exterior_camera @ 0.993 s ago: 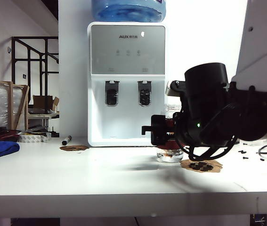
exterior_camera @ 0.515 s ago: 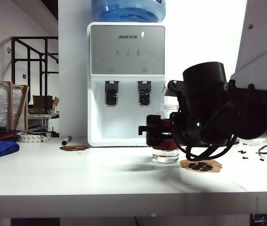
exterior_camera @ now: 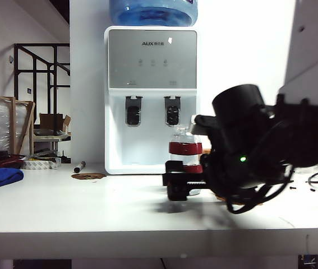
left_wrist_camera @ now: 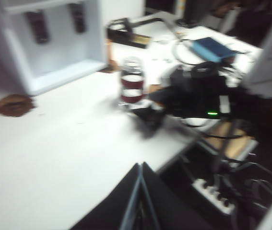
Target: Pick up the water bottle with two loops of red belts, then reach the front water dispenser and gently press the gray-black baffle horizontally to get a little water.
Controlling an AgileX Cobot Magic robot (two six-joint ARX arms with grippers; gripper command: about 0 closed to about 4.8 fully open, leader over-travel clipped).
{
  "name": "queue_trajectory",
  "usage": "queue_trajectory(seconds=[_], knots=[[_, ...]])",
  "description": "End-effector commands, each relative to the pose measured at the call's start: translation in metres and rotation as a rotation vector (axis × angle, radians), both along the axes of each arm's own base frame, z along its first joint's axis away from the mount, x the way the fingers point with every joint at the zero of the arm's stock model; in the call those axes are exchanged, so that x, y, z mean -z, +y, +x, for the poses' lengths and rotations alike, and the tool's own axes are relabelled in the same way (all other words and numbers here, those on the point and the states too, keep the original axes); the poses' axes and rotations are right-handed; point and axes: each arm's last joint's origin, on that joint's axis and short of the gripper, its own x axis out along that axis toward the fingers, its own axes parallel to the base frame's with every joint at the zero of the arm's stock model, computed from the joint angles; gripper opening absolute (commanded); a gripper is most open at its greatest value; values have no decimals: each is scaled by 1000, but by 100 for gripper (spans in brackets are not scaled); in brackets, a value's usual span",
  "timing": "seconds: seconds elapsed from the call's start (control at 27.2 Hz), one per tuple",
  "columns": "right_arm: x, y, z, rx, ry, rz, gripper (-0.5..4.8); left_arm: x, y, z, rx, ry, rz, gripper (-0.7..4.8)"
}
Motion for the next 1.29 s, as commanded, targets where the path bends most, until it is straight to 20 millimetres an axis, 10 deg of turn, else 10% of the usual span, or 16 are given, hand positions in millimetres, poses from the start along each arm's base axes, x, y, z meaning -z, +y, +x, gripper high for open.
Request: queue_trajectory(seconds=[0.04, 0.15, 0.4, 0.92, 1.29], knots=[[-13, -13, -18, 36, -52, 28, 443, -2, 3, 2, -119, -14, 33, -5], [-19, -23, -33, 49, -68, 32, 411, -2, 5, 3, -193, 0, 39, -5], [-38, -43, -65, 33, -106, 0, 7, -3, 11, 7, -420, -24, 85, -5], [-108, -77, -113, -125, -154, -56, -4, 16, 17, 36, -691, -205, 124, -5], [-140, -138, -139, -56, -140, -3, -4, 22, 21, 45, -872, -306, 131, -5]])
